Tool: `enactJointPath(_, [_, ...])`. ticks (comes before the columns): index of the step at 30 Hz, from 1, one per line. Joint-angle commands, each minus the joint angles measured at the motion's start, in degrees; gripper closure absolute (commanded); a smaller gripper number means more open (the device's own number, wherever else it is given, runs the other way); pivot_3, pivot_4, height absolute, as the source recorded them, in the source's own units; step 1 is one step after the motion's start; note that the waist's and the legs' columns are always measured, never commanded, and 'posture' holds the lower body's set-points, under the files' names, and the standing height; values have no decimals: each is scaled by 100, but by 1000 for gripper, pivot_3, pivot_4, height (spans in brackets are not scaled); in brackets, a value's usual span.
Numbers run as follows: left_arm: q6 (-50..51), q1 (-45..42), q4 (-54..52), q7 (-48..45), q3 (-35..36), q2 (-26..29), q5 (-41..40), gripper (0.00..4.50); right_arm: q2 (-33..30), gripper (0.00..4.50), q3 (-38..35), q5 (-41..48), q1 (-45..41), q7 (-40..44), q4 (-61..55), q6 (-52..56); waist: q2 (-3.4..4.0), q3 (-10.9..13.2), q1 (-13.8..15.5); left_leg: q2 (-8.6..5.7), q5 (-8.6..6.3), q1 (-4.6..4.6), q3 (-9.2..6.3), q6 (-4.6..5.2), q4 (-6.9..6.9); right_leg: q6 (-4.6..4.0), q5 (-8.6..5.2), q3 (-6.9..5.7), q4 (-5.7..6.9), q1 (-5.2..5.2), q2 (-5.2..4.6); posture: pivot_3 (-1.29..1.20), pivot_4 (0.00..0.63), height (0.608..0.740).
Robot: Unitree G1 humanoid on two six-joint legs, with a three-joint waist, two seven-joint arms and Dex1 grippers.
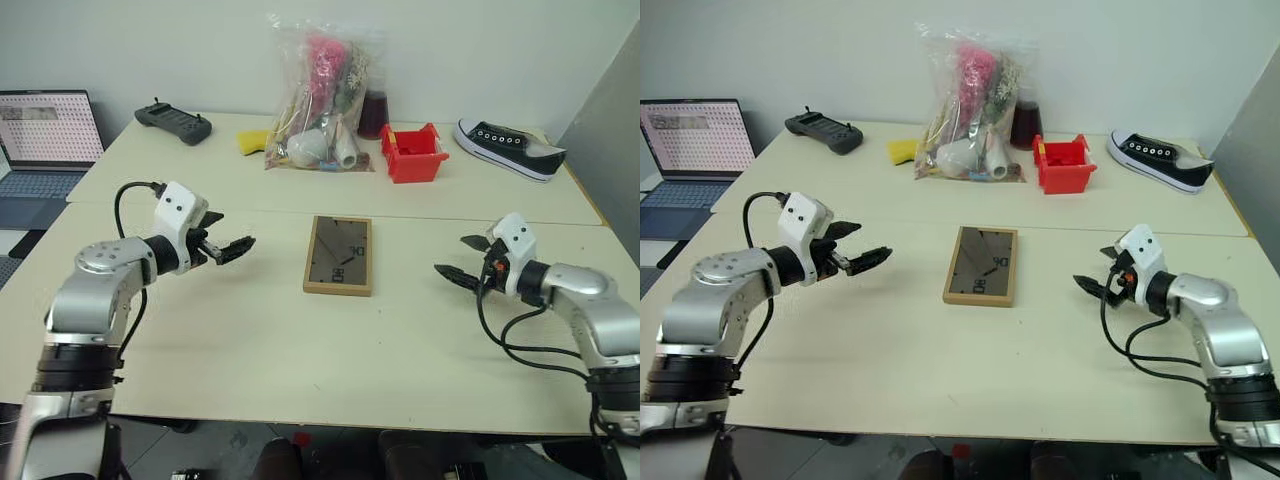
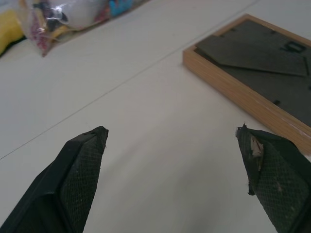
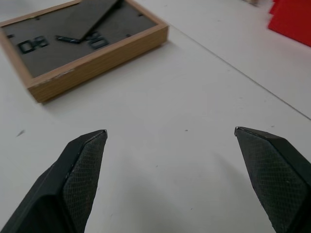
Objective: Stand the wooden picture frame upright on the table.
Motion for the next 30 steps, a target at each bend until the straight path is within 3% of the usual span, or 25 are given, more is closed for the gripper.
enactJointPath(1, [-200, -291, 67, -369, -135, 169, 52, 0, -214, 36, -8, 137, -375, 487, 204, 7, 0, 0, -2, 0, 0, 0, 0, 0, 0, 0, 0, 0, 0, 0, 0, 0, 150, 740])
enactJointPath(7, [-369, -605, 422, -590, -389, 54, 225, 0, -129, 36, 241, -11, -867, 649, 581, -88, -1, 6, 1, 0, -1, -3, 1, 1, 4, 0, 0, 1, 2, -3, 0, 0, 150, 740])
enactJointPath(11, [-641, -826, 939, -203, -421, -318, 452, 0, 244, 36, 355, -313, -1098, 166, 1013, -277, -1, 6, -1, 1, -3, -4, 0, 6, 2, -2, -1, 0, 0, -4, 1, 0, 150, 740])
enactJointPath(16, [-1010, -1228, 1781, 626, -438, -986, 847, 1101, 991, 0, 563, -748, -1506, -566, 1514, -543, -1, 6, 0, -1, -3, -6, 2, 6, 15, 0, 1, 1, 10, -7, -1, 0, 150, 740])
enactJointPath(19, [-1116, -1454, 2140, 1083, -502, -1444, 1032, 1795, 1438, 510, 666, -1038, -1774, -997, 2070, -829, -1, 5, 0, 0, -3, -8, 1, 6, 12, -1, 1, 1, 8, -9, -1, 0, 150, 740])
enactJointPath(25, [-1422, -1753, 2735, 1606, -772, -2189, 1420, 3058, 2146, 1986, 789, -1677, -2365, -2037, 3632, -1662, -2, 5, -4, -1, -1, -10, 5, 2, 11, -1, 1, 0, 8, -10, -6, 0, 150, 740])
enactJointPath(30, [-1577, -1889, 3217, 1924, -876, -2613, 1601, 4133, 2579, 3239, 824, -1909, -2647, -2423, 4524, -2135, -1, 4, -14, -1, 11, -8, 7, -18, 7, -1, 1, 2, 8, -11, -6, 0, 150, 740])
